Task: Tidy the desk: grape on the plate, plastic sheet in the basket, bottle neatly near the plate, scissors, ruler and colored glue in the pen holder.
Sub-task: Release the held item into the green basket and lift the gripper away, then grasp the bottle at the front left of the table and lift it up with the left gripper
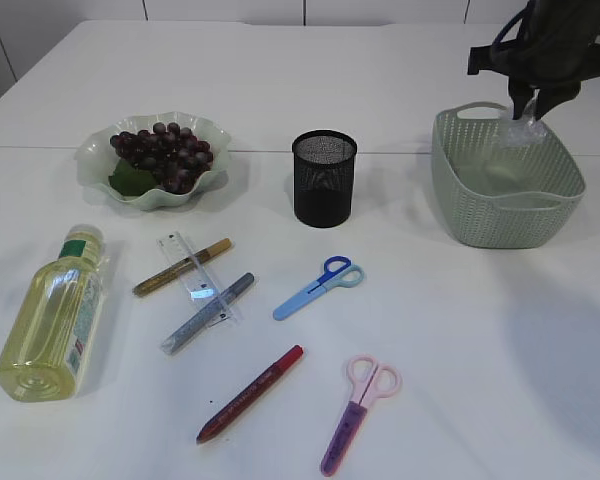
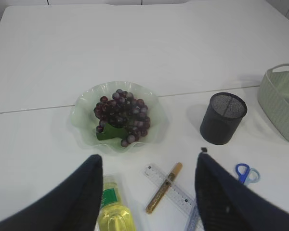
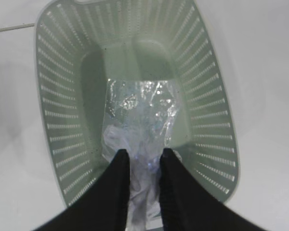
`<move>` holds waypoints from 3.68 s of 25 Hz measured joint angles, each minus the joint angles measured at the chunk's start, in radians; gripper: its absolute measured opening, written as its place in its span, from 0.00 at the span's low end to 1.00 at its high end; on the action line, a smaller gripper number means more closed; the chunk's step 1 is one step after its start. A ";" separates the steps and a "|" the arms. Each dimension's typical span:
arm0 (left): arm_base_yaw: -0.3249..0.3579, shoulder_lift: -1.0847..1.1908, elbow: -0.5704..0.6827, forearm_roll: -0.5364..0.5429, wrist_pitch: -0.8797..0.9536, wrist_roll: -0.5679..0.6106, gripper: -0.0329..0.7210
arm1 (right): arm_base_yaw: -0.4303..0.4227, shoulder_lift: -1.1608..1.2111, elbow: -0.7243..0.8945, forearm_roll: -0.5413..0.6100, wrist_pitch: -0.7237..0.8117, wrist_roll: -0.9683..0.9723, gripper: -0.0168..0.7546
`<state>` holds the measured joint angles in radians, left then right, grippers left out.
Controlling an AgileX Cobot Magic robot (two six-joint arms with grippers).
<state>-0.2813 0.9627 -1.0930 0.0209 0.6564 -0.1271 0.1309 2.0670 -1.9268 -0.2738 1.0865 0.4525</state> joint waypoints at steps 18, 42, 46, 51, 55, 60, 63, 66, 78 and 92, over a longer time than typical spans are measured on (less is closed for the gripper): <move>0.000 0.000 0.000 0.000 0.008 0.000 0.63 | 0.000 0.030 0.000 -0.038 -0.014 0.000 0.52; 0.000 0.000 0.000 0.000 0.051 0.000 0.63 | 0.000 0.030 -0.060 0.251 0.146 -0.134 0.52; 0.000 -0.007 0.000 0.000 0.066 0.000 0.63 | 0.000 0.030 -0.060 0.328 0.149 -0.180 0.52; 0.000 -0.029 -0.001 0.000 0.078 0.000 0.63 | 0.000 -0.021 -0.060 0.385 0.149 -0.221 0.52; 0.000 -0.029 -0.002 -0.004 0.126 0.000 0.63 | 0.000 -0.111 -0.026 0.406 0.149 -0.226 0.52; 0.000 -0.018 -0.026 -0.021 0.185 -0.002 0.62 | 0.000 -0.247 0.101 0.413 0.151 -0.237 0.58; 0.000 0.023 -0.054 -0.021 0.243 -0.011 0.63 | 0.000 -0.333 0.193 0.413 0.154 -0.244 0.65; 0.000 0.080 -0.098 -0.021 0.316 -0.020 0.63 | 0.002 -0.413 0.276 0.413 0.156 -0.271 0.67; 0.000 0.353 -0.186 -0.021 0.490 -0.100 0.68 | 0.004 -0.722 0.594 0.413 0.158 -0.317 0.67; 0.000 0.635 -0.249 0.055 0.514 -0.209 0.81 | 0.004 -0.797 0.744 0.413 0.158 -0.323 0.67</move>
<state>-0.2813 1.5976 -1.3419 0.0755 1.1706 -0.3358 0.1346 1.2698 -1.1828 0.1388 1.2447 0.1295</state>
